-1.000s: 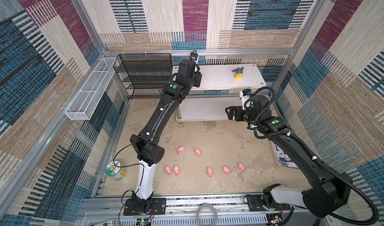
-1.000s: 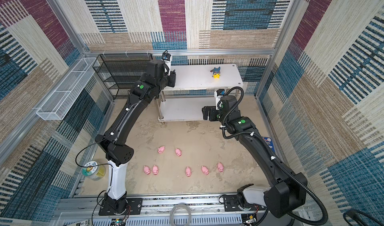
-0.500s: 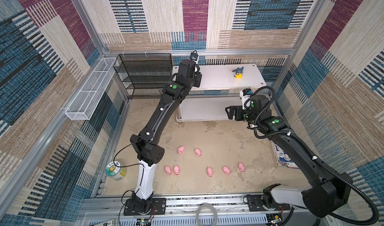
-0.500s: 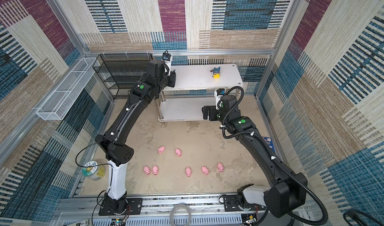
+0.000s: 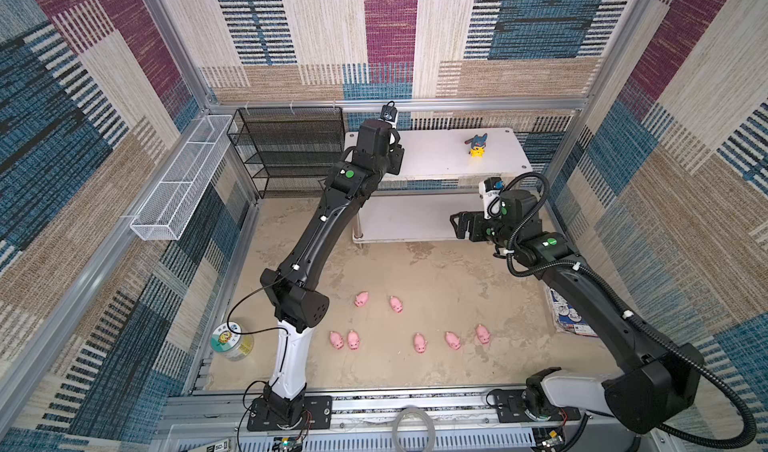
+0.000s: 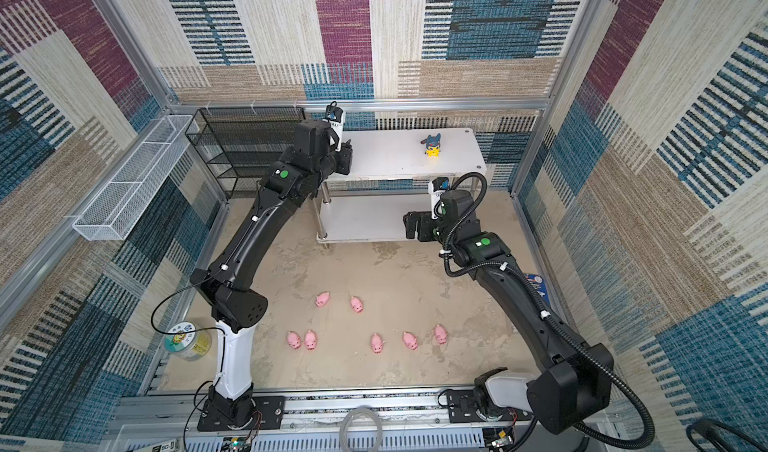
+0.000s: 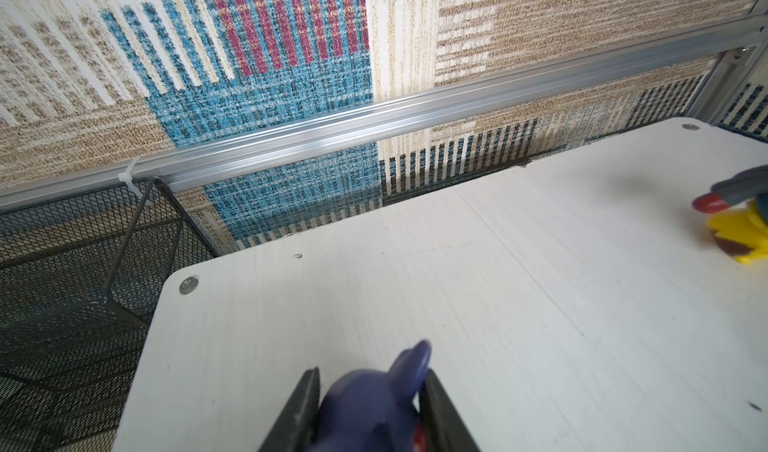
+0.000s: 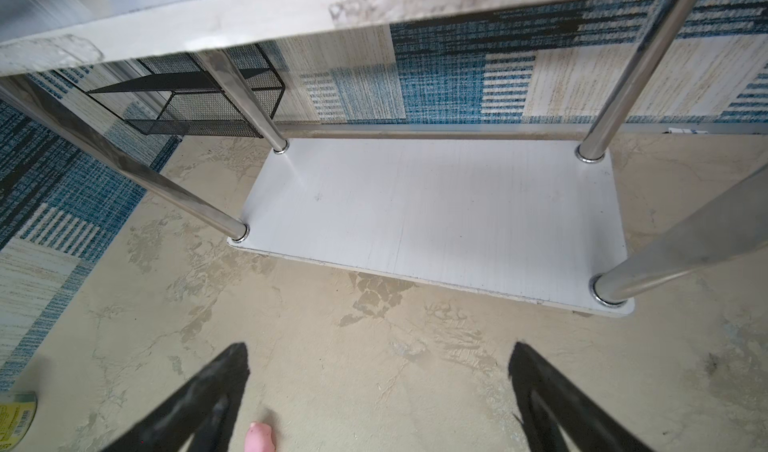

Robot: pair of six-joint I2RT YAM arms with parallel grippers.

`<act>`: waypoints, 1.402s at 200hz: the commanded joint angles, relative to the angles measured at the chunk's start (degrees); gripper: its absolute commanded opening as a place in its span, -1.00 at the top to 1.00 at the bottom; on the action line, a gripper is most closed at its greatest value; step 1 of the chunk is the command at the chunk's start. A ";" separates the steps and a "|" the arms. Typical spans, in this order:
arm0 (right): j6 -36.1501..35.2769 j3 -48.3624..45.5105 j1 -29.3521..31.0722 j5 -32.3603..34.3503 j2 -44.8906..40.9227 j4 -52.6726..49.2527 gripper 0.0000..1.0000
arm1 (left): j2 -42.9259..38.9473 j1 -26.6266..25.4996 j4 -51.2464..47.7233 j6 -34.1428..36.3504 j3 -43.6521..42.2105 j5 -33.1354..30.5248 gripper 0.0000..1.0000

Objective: Place and organize the plastic toys onto the shelf

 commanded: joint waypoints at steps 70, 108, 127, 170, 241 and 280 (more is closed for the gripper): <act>0.81 0.39 0.00 -0.04 -0.04 2.19 -1.00 | -0.71 0.07 0.63 1.13 -0.85 -1.11 0.29; 0.85 0.48 0.02 -0.25 0.23 2.20 -1.00 | -1.18 0.07 0.93 1.21 -1.61 -1.17 0.26; 0.79 0.54 0.01 -0.17 0.11 2.26 -1.00 | -1.70 0.10 1.24 0.95 -2.40 -1.10 0.25; 0.82 0.34 -0.03 -0.19 -0.07 2.12 -1.00 | -2.43 0.07 1.68 0.76 -3.71 -0.81 0.22; 0.69 0.67 0.01 0.00 0.27 2.03 -1.00 | -2.94 0.07 2.09 0.85 -4.50 -0.76 0.19; 0.63 0.79 0.00 0.08 0.39 1.95 -1.00 | -3.80 0.12 3.27 0.94 -6.34 -0.45 0.14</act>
